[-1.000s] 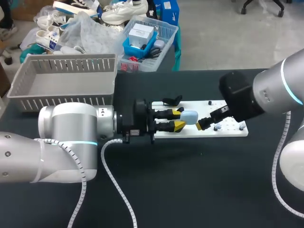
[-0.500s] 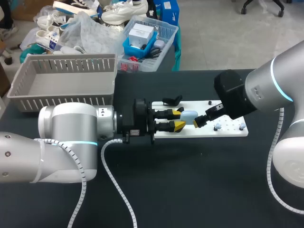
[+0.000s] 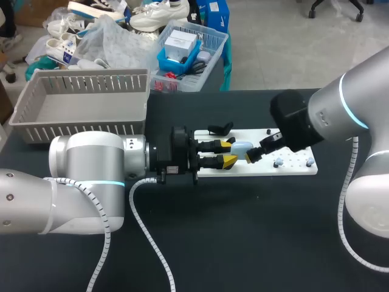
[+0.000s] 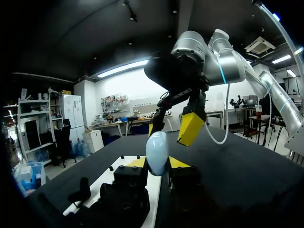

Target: Pick up each earbud case from the left stands, insert the matching earbuds, close the lid, and place the case in the box.

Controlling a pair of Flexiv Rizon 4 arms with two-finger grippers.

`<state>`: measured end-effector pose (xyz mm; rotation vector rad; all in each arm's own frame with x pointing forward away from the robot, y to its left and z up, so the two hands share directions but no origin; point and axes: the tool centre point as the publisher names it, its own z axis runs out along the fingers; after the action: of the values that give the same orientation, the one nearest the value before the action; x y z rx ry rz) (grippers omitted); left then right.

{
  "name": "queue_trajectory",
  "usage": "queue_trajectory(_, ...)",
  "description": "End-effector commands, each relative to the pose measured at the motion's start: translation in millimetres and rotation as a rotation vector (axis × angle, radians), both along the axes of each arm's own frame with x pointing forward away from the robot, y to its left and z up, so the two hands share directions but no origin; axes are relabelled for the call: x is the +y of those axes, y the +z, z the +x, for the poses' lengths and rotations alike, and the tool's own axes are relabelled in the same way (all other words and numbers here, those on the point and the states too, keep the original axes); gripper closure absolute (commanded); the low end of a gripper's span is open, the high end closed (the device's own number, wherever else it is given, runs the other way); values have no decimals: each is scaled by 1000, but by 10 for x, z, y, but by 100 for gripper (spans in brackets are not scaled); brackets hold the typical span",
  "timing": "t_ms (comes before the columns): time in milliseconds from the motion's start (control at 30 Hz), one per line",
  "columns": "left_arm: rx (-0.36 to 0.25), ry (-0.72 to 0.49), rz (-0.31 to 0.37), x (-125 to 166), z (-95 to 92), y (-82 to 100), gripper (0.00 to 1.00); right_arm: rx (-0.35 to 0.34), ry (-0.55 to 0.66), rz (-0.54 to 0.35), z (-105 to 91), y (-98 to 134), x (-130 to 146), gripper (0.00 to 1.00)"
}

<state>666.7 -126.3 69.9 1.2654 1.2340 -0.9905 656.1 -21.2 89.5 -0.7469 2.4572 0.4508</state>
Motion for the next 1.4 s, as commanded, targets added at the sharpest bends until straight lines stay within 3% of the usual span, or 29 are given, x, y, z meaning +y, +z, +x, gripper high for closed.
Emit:
queue_trajectory(33, -1, 3, 0, -8, 0, -5, 100, 1, -5, -5, 50, -10, 39, 0)
queue_trajectory(1033, -1, 3, 0, -8, 0, -5, 100, -5, -9, 4, 203, 55, 71, 0)
queue_trajectory(1233, -1, 3, 0, -8, 0, -5, 100, -34, -14, 1, 271, 153, 47, 0)
queue_trajectory(1400, -1, 3, 0, -8, 0, -5, 100, -100, -33, -39, 295, 314, -82, 0)
